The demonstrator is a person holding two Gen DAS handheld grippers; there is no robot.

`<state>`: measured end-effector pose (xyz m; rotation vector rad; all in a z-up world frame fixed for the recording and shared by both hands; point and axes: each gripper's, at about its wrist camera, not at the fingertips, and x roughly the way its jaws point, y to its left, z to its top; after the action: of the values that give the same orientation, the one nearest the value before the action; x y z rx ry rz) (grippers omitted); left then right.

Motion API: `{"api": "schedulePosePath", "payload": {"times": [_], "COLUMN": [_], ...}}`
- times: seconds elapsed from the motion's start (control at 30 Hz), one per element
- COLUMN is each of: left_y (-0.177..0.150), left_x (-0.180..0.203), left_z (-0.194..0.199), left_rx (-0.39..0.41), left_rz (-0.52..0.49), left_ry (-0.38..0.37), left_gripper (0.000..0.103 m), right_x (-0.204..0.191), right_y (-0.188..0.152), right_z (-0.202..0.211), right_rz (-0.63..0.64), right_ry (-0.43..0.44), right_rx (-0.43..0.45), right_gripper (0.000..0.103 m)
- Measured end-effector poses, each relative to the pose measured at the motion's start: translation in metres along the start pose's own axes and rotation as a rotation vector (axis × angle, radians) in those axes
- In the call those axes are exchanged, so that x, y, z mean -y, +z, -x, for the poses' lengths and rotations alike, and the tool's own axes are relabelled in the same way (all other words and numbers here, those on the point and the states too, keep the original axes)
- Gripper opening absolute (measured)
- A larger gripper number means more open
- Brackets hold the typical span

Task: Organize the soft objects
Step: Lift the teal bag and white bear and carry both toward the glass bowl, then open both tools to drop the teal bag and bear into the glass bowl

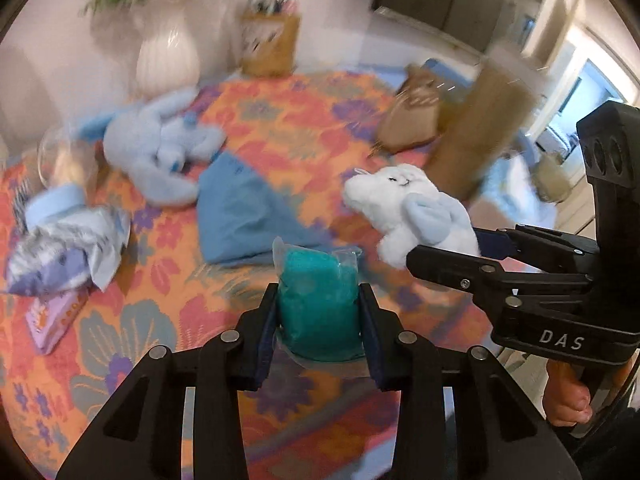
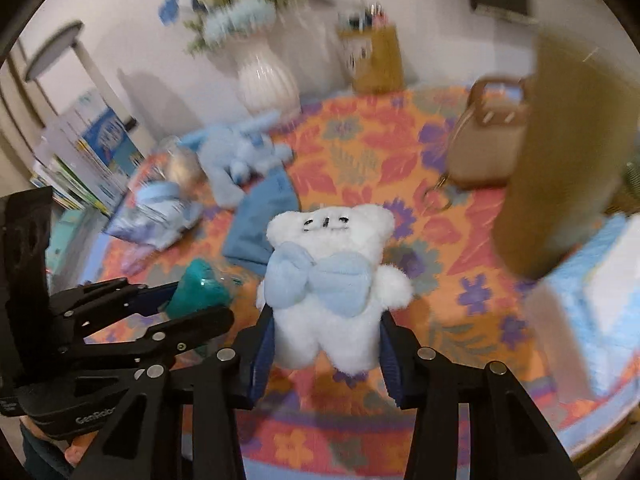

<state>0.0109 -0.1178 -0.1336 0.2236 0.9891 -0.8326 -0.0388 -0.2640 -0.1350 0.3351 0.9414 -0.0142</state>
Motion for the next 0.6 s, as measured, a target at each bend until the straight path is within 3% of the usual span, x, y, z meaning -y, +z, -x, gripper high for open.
{"api": "schedulePosePath", "payload": {"times": [0.13,0.27,0.43,0.6], "left_y": [0.010,0.022,0.048,0.082], "left_x": [0.050,0.111,0.187,0.249], "left_z": [0.036,0.053,0.043,0.023], "left_rx": [0.077,0.106,0.068,0.079], "left_rz": [-0.104,-0.221,-0.305,-0.334], "left_ry": [-0.038,-0.138,-0.280,-0.298], "left_gripper": [0.034,0.034,0.034,0.034], "right_x": [0.015,0.047,0.110,0.162], "right_y": [-0.008,-0.023,-0.031,-0.016], "right_z": [0.059,0.117,0.183,0.219], "right_rz": [-0.012,-0.070,-0.208,-0.292], "right_ry": [0.010,-0.033,-0.189,-0.308], "right_rx": [0.070,0.131,0.242,0.321], "right_gripper": [0.045,0.045,0.045,0.045]}}
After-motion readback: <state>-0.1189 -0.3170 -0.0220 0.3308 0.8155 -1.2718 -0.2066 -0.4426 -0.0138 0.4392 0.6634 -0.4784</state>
